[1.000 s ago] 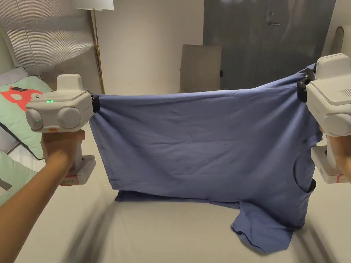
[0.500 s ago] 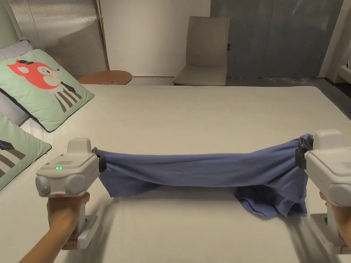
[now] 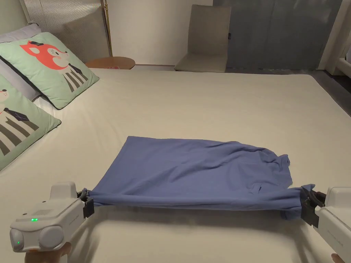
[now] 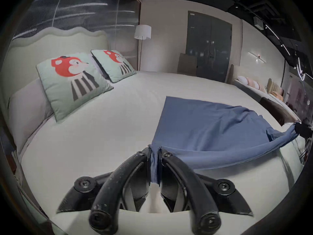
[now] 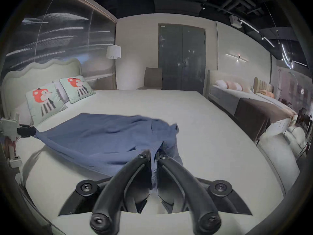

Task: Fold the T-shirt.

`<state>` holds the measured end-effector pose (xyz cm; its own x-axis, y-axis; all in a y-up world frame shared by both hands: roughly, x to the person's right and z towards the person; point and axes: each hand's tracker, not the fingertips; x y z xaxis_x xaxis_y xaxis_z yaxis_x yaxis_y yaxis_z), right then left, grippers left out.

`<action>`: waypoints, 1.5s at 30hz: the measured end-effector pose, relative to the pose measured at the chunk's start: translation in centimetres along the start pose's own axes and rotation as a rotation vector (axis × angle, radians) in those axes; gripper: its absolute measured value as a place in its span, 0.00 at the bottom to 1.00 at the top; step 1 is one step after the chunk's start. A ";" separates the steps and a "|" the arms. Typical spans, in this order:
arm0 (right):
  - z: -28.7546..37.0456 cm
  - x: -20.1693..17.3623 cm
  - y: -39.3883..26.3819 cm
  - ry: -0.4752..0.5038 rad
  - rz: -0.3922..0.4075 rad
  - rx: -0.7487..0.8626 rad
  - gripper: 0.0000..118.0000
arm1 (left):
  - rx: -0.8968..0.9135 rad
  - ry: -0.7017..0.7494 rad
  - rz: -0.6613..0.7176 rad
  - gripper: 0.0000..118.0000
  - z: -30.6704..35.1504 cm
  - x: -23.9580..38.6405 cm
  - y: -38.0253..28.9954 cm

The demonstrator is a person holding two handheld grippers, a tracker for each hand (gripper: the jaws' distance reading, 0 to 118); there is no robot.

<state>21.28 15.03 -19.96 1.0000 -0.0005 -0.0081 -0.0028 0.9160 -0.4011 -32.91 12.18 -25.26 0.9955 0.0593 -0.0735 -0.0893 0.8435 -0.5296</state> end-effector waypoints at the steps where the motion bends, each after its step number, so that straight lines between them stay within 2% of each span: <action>1: 0.4 0.4 -1.0 0.006 -0.005 -0.011 0.04 | -0.010 0.001 -0.008 0.02 0.5 -0.5 -1.0; 9: 5.2 0.4 -6.7 0.012 -0.070 -0.161 0.04 | -0.134 0.020 -0.017 0.02 3.5 -2.6 -7.2; 15: 3.8 1.1 -11.0 -0.034 -0.139 -0.354 0.04 | -0.240 0.036 0.003 0.02 2.9 -2.8 -8.5; 21: 3.7 0.5 -11.1 -0.044 -0.161 -0.384 0.04 | -0.261 0.041 0.030 0.03 2.2 -3.1 -8.2; 22: 3.9 0.4 -10.5 -0.048 -0.157 -0.382 0.08 | -0.267 0.036 0.041 0.06 2.4 -2.9 -7.9; 23: 4.1 0.1 -10.0 -0.058 -0.148 -0.378 0.17 | -0.274 0.038 0.062 0.10 2.5 -2.9 -7.4; 24: 4.3 -0.2 -9.0 -0.077 -0.125 -0.365 0.34 | -0.282 0.047 0.080 0.20 2.6 -2.7 -6.6; 25: 4.5 -0.5 -8.1 -0.085 -0.101 -0.333 0.60 | -0.270 0.048 0.103 0.43 2.7 -2.5 -5.9; 26: 4.7 -0.9 -7.2 -0.093 -0.088 -0.296 0.77 | -0.230 0.039 0.125 0.61 3.0 -2.0 -5.2; 27: 5.0 -1.3 -6.1 -0.101 -0.082 -0.239 0.89 | -0.180 0.012 0.130 0.78 3.4 -1.6 -4.3; 28: 5.4 -1.8 -5.1 -0.105 -0.080 -0.182 0.93 | -0.139 -0.005 0.137 0.92 3.7 -1.2 -3.4; 29: 5.6 -2.1 -4.0 -0.109 -0.080 -0.124 0.92 | -0.088 -0.019 0.140 0.93 4.2 -0.7 -2.4; 33: 6.4 -3.9 0.6 -0.093 -0.078 0.043 0.92 | 0.092 -0.064 0.101 0.92 6.7 2.1 1.3; 38: 7.9 -6.3 4.2 -0.127 -0.012 0.207 0.92 | 0.292 -0.088 0.031 0.92 8.9 5.0 4.0; 40: 8.3 -6.9 4.7 -0.137 0.001 0.246 0.87 | 0.358 -0.073 -0.008 0.86 9.5 6.1 4.3; 41: 8.8 -7.5 5.1 -0.141 0.011 0.273 0.81 | 0.383 -0.079 -0.031 0.76 10.1 6.8 4.3; 42: 9.0 -7.7 5.1 -0.140 0.014 0.292 0.70 | 0.409 -0.083 -0.057 0.60 10.9 7.6 4.4; 43: 9.1 -7.9 5.1 -0.141 0.023 0.303 0.49 | 0.414 -0.081 -0.077 0.28 11.1 8.1 4.3; 44: 9.1 -8.1 5.1 -0.152 0.026 0.303 0.27 | 0.409 -0.079 -0.087 0.00 11.2 8.5 4.3; 45: 8.6 -8.2 4.7 -0.167 0.030 0.308 0.27 | 0.405 -0.079 -0.092 0.00 11.2 8.9 4.2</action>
<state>13.15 22.77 -13.87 0.9870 0.0704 0.1443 -0.0550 0.9926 -0.1079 -24.03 22.24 -18.64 0.9995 0.0008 0.0316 0.0041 0.9879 -0.1551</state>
